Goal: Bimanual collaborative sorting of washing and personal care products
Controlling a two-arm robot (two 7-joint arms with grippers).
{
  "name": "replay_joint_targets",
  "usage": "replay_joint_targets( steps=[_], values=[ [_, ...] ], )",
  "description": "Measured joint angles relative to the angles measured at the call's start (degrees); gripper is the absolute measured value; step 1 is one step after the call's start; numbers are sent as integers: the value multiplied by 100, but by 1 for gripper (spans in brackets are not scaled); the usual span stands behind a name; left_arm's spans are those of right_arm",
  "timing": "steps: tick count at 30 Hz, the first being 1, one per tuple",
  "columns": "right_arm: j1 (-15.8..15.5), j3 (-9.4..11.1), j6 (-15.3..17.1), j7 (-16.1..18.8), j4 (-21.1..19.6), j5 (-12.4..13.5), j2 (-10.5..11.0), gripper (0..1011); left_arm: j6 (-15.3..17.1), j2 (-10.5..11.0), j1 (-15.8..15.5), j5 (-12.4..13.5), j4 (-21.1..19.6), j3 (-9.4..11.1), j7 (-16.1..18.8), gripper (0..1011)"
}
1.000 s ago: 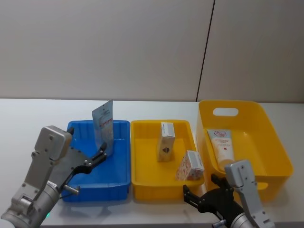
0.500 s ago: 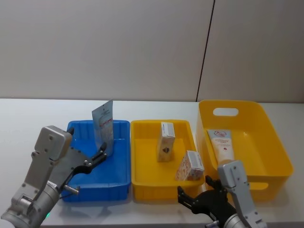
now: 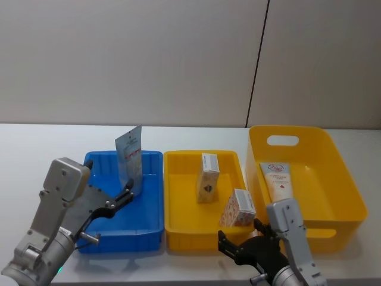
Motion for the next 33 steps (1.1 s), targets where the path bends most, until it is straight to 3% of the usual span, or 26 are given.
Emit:
replay_joint_targets(
  steps=[33],
  values=[
    [167, 127, 67, -426, 247, -227, -524, 1003, 0, 0, 0, 0, 0, 0, 0, 1001]
  ],
)
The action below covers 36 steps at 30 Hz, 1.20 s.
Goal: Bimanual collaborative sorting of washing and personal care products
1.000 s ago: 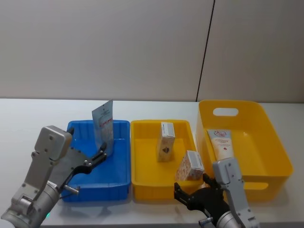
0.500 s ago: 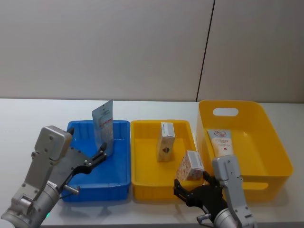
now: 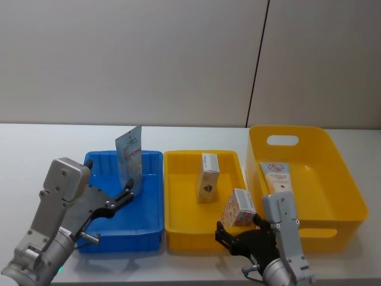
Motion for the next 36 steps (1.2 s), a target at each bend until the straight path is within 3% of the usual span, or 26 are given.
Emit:
replay_joint_targets(
  steps=[27, 36],
  values=[
    [198, 44, -127, -596, 303, -301, -586, 1004, 0, 1, 0, 0, 0, 0, 0, 1001],
    [265, 49, 4, -791, 397, -438, -730, 1003, 0, 1, 0, 0, 0, 0, 0, 1001]
  ],
)
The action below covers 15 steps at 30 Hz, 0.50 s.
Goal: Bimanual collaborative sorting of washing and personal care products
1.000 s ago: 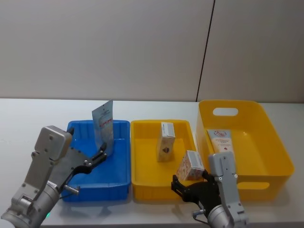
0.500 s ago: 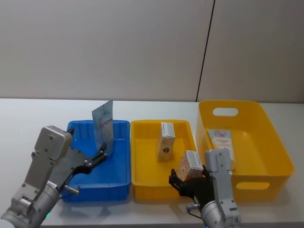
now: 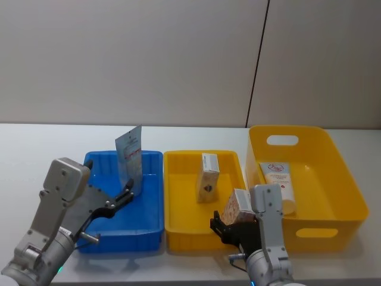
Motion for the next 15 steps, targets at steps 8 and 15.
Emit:
replay_joint_targets(
  steps=[8, 15],
  values=[
    [38, 19, 138, -121, 45, -87, -81, 929, 0, 0, 0, 0, 0, 0, 0, 1001],
    [58, 30, 205, -188, 71, -132, -125, 727, 0, 0, 0, 0, 0, 0, 0, 1001]
  ],
)
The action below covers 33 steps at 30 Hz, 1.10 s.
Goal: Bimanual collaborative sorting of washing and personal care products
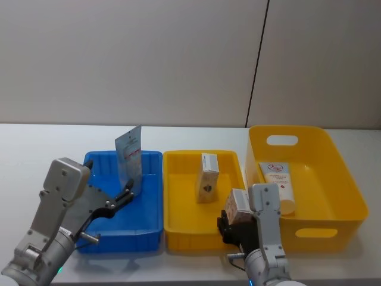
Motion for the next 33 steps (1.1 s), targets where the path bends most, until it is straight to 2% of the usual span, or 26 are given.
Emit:
replay_joint_targets(
  steps=[8, 9, 10, 13, 21, 33],
  values=[
    [10, 6, 44, -33, 17, -30, -26, 481, 0, 0, 0, 0, 0, 0, 0, 1001],
    [10, 6, 47, -35, 18, -32, -29, 481, 0, 0, 0, 0, 0, 0, 0, 1001],
    [11, 6, 53, -37, 20, -34, -33, 427, 0, 0, 0, 1, 0, 0, 0, 1001],
    [12, 4, 56, -37, 21, -37, -38, 377, 0, 0, 0, 0, 0, 0, 0, 1001],
    [0, 12, -51, 0, -1, -38, -41, 347, 0, 0, 0, 0, 0, 0, 0, 1001],
    [39, 79, -590, 183, -217, 64, -92, 281, 0, 0, 0, 1, 0, 0, 0, 1001]
  ],
)
